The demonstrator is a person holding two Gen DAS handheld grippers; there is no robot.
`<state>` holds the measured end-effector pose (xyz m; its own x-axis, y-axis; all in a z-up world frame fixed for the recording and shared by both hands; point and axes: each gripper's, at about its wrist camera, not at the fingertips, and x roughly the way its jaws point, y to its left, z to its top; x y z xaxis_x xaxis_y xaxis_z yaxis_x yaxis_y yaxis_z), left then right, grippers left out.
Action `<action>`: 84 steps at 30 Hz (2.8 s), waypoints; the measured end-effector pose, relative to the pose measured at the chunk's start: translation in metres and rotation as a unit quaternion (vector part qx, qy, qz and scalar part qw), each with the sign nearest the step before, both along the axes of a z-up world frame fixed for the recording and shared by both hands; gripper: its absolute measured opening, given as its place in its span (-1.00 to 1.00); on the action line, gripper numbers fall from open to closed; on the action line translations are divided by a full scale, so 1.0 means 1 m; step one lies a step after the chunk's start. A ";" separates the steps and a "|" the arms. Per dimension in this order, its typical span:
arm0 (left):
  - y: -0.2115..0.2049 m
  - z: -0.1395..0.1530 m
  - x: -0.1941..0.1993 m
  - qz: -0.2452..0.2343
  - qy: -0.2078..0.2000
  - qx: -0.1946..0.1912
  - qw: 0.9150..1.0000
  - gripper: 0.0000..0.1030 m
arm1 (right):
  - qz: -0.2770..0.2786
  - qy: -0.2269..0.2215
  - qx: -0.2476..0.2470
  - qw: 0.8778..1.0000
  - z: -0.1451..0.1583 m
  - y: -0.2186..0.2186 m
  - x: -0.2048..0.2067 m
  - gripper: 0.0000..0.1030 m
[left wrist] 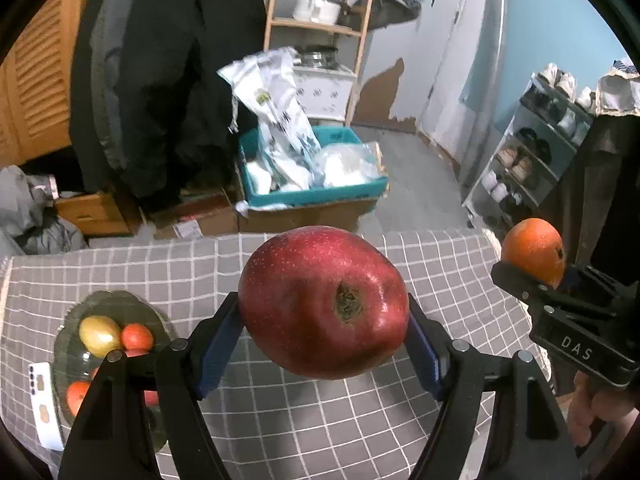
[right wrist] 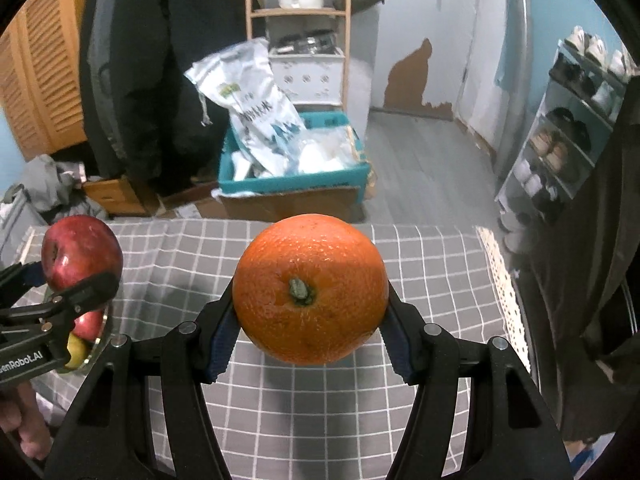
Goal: Organize fruits
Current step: 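Carry the red apple and tangerine over the green bowl with both tools, then lower the apple into the bowl with the left tool while the right tool releases the tangerine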
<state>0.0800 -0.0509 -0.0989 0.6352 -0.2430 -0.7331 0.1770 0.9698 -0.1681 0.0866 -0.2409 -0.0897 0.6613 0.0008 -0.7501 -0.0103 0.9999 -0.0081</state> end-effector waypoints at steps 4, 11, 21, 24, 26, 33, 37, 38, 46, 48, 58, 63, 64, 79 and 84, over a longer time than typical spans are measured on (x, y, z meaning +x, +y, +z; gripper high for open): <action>0.013 0.014 -0.011 0.007 -0.017 0.004 1.000 0.51 | 0.018 -0.015 0.002 1.000 0.013 0.018 -0.003 0.23; 0.046 0.029 -0.028 0.034 -0.035 0.006 0.999 0.51 | 0.045 -0.030 0.002 0.999 0.023 0.048 -0.007 0.23; 0.089 0.034 -0.041 0.072 -0.047 0.010 0.996 0.51 | 0.080 -0.038 -0.002 0.996 0.031 0.091 -0.008 0.23; 0.101 0.032 -0.042 0.080 -0.045 0.004 0.996 0.51 | 0.090 -0.040 0.001 0.995 0.033 0.103 -0.006 0.23; 0.109 0.030 -0.043 0.087 -0.045 0.006 0.995 0.51 | 0.098 -0.039 0.004 0.994 0.033 0.113 -0.005 0.23; 0.143 0.016 -0.046 0.115 -0.032 0.006 0.993 0.51 | 0.128 -0.022 0.023 0.991 0.023 0.148 0.007 0.23; 0.164 0.007 -0.048 0.132 -0.024 0.007 0.991 0.51 | 0.144 -0.013 0.023 0.989 0.015 0.170 0.014 0.23; 0.171 0.005 -0.048 0.137 -0.021 0.008 0.990 0.51 | 0.148 -0.010 0.025 0.989 0.013 0.177 0.015 0.23; 0.215 -0.020 -0.048 0.173 0.004 0.009 0.985 0.51 | 0.184 0.010 0.036 0.982 -0.003 0.223 0.025 0.23; 0.224 -0.029 -0.045 0.181 0.013 0.011 0.983 0.51 | 0.192 0.018 0.040 0.980 -0.010 0.234 0.028 0.23; 0.258 -0.082 -0.028 0.201 0.067 0.014 0.977 0.51 | 0.217 0.066 0.057 0.972 -0.055 0.273 0.047 0.23; 0.268 -0.119 -0.023 0.213 0.109 0.008 0.971 0.51 | 0.221 0.087 0.052 0.970 -0.076 0.286 0.052 0.23; 0.269 -0.124 -0.021 0.214 0.118 0.006 0.970 0.51 | 0.222 0.092 0.051 0.969 -0.081 0.288 0.053 0.23; 0.282 -0.157 -0.007 0.218 0.162 -0.004 0.962 0.51 | 0.232 0.125 0.050 0.963 -0.112 0.301 0.060 0.23; 0.281 -0.146 -0.009 0.214 0.143 0.008 0.966 0.68 | 0.233 0.128 0.053 0.963 -0.114 0.303 0.063 0.23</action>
<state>0.0707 0.2302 -0.2450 0.4450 0.0108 -0.8955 -0.2934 0.9465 -0.1344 0.1491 0.0619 -0.2037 0.3648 0.3386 -0.8673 -0.4467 0.8810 0.1561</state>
